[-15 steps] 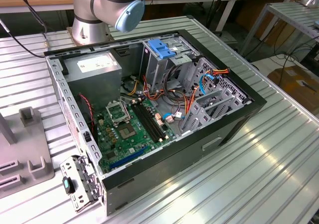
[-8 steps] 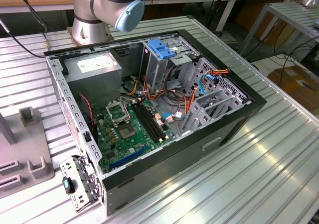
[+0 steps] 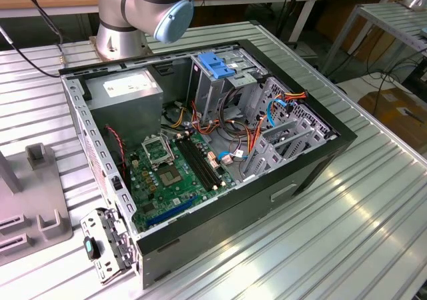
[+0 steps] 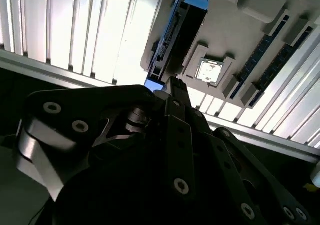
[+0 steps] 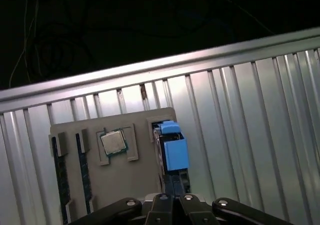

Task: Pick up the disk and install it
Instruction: 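Pick up the disk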

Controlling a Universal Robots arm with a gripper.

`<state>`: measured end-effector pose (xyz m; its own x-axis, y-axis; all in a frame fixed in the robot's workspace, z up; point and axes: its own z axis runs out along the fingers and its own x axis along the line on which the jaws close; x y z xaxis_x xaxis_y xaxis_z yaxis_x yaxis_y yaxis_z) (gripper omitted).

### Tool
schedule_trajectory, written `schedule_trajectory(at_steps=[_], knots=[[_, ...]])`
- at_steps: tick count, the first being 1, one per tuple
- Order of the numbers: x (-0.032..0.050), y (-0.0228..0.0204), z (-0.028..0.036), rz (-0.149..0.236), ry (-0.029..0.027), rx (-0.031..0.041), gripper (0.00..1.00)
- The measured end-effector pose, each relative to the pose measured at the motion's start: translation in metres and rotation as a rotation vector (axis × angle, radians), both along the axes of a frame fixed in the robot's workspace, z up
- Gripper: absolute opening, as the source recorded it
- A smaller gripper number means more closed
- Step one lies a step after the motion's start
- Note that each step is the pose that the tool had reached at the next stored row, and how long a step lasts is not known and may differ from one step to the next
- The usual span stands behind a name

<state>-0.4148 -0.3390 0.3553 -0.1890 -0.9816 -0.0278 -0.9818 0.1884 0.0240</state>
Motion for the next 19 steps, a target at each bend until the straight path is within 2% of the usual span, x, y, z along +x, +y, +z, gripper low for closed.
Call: schedule_trajectory(at_steps=[3, 4, 5, 7, 13, 17, 19], knots=[[0.0, 0.0, -0.0003, 0.043, -0.0079, 0.0, 0.11], [0.0, 0.0, -0.0007, 0.073, -0.0168, -0.0001, 0.11], [0.0, 0.0, -0.0009, 0.086, -0.0215, -0.0002, 0.11], [0.0001, 0.0, -0.0009, 0.098, -0.0264, -0.0002, 0.11], [0.0003, 0.0001, -0.0051, 0.099, -0.0265, -0.0002, 0.11], [0.0059, 0.0003, -0.0068, 0.101, -0.0266, -0.0002, 0.11], [0.007, 0.0026, -0.0076, 0.101, -0.0266, -0.0002, 0.11]])
